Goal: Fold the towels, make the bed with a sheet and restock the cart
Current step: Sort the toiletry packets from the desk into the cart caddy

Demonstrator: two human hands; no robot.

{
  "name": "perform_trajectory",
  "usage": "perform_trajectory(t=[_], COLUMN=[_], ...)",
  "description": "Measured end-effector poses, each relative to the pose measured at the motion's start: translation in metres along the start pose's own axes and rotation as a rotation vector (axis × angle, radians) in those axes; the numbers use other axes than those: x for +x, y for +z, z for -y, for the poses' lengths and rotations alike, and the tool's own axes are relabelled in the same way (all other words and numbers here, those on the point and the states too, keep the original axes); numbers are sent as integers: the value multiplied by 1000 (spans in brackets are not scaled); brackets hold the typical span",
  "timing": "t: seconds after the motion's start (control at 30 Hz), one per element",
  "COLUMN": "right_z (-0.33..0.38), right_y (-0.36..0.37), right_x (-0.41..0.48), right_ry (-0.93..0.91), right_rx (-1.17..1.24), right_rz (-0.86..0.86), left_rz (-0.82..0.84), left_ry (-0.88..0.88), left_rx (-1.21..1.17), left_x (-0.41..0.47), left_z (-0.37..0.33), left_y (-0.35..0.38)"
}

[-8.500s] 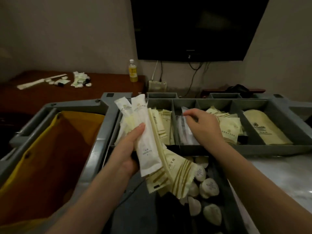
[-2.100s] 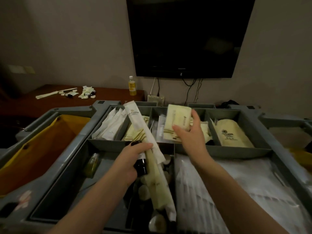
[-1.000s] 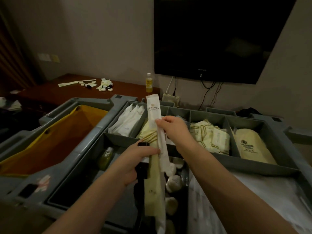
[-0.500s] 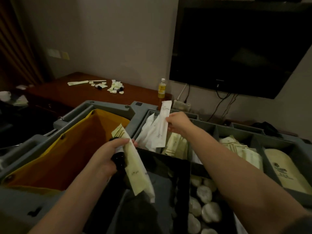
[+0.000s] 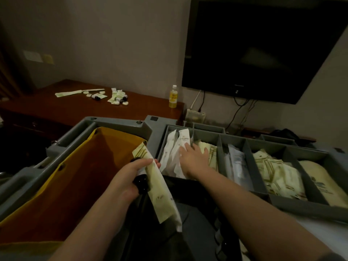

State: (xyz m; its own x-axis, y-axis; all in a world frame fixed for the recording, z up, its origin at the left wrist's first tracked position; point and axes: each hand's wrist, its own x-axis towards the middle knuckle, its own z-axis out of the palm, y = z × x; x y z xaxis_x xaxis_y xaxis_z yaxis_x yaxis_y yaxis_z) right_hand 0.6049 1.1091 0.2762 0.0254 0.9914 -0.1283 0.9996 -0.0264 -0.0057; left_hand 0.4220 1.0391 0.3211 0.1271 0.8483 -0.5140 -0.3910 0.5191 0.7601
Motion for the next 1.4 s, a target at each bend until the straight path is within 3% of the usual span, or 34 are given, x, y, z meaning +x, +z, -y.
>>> perform_trajectory(t=[0.17, 0.5, 0.67, 0.83, 0.97, 1.07, 1.2, 1.33, 1.4], right_z=[9, 9, -7, -15, -9, -12, -7, 2, 11], right_y=[7, 7, -12, -8, -10, -9, -3, -10, -25], right_x=[6, 9, 14, 4, 11, 9, -10, -32, -48], right_ry=[172, 105, 55, 13, -6, -13, 30, -38, -28], right_rx=[234, 84, 274, 77, -78, -25, 81, 83, 325], right_rz=[14, 33, 71, -32, 61, 125, -125, -277, -321], left_rz=[8, 29, 52, 48, 48, 50, 62, 53, 41], left_ry=[-19, -25, -2, -4, -12, 2, 28, 64, 76], left_rx=[2, -4, 7, 2, 9, 7, 9, -17, -23], left_x=[3, 6, 1, 0, -7, -10, -15, -16, -18], left_z=[-2, -6, -7, -5, -4, -4, -5, -4, -1], left_y=[-4, 0, 7, -1, -3, -7, -9, -3, 1])
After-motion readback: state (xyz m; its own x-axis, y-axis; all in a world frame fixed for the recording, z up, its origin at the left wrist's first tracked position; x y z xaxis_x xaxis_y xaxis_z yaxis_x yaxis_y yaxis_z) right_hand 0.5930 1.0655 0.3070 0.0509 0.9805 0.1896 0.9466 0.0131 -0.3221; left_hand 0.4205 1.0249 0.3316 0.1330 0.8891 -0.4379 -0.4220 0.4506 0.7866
